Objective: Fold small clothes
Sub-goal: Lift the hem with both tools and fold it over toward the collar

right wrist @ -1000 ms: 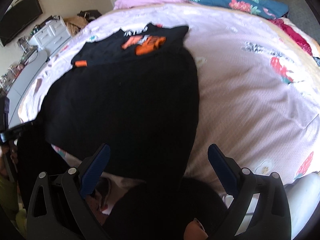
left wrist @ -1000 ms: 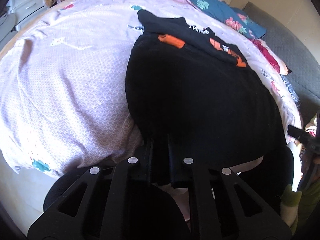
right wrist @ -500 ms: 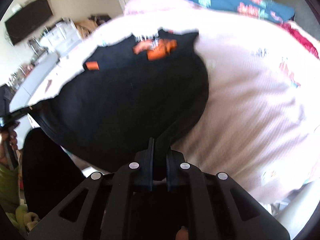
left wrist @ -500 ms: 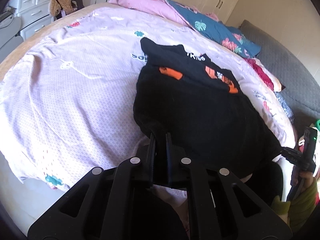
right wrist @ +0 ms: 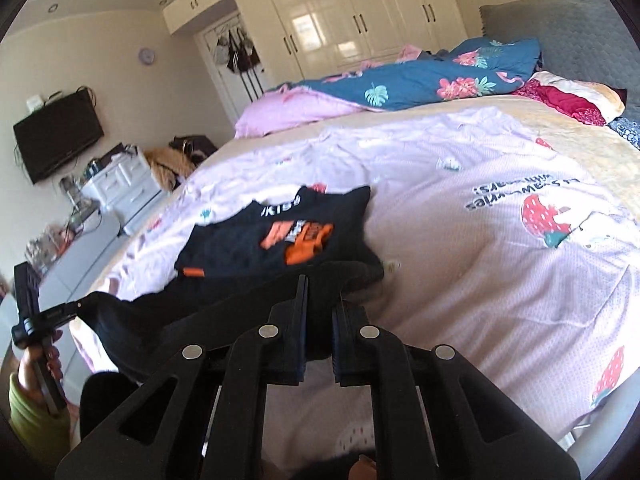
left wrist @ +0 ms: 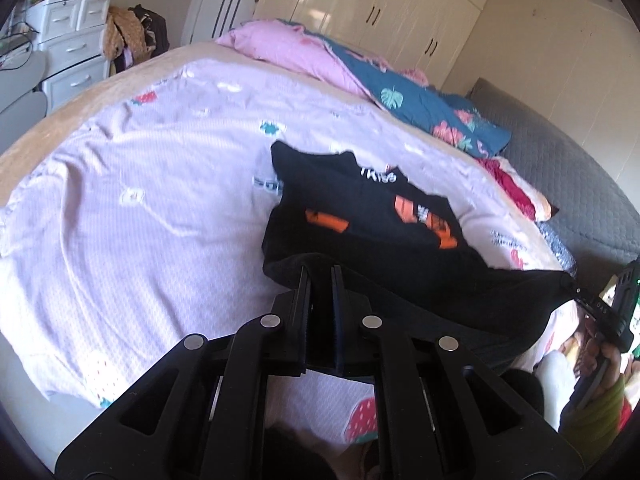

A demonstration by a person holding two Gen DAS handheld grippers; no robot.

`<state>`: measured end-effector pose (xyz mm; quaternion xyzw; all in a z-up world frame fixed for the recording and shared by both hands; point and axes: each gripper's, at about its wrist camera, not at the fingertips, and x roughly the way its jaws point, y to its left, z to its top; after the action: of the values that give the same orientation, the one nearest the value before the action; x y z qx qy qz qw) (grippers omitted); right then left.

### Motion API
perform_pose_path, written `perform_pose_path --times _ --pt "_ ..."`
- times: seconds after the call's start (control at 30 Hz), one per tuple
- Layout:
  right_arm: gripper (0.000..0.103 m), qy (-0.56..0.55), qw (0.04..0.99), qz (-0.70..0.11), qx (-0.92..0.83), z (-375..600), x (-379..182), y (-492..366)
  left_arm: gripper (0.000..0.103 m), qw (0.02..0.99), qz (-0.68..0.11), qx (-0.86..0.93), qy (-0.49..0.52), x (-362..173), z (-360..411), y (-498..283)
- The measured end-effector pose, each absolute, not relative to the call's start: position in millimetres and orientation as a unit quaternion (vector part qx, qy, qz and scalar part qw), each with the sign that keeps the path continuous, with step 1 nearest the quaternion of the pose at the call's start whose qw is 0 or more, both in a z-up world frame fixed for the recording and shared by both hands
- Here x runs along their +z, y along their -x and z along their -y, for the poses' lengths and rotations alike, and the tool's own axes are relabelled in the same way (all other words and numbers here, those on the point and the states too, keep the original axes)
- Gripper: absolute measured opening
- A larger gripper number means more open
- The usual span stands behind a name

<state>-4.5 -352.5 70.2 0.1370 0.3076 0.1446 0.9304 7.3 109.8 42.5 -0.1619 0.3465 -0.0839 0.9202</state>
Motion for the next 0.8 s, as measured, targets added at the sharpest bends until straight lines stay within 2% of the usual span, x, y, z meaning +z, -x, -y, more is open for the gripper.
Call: perform_pose_path --times 0.37,0.8 --pt "0.008 -0.168 0.931 -0.295 0.132 353.7 93.4 -32.0 0.003 0.928 -0.313 -0.07 0.188 66.3 -121.4 -34.1" --pt "0.008 -0.216 0.922 -0.302 0.112 351.2 100.8 -84.9 0.003 0.926 -0.296 -0.043 0.228 69.5 -130.3 -80.6"
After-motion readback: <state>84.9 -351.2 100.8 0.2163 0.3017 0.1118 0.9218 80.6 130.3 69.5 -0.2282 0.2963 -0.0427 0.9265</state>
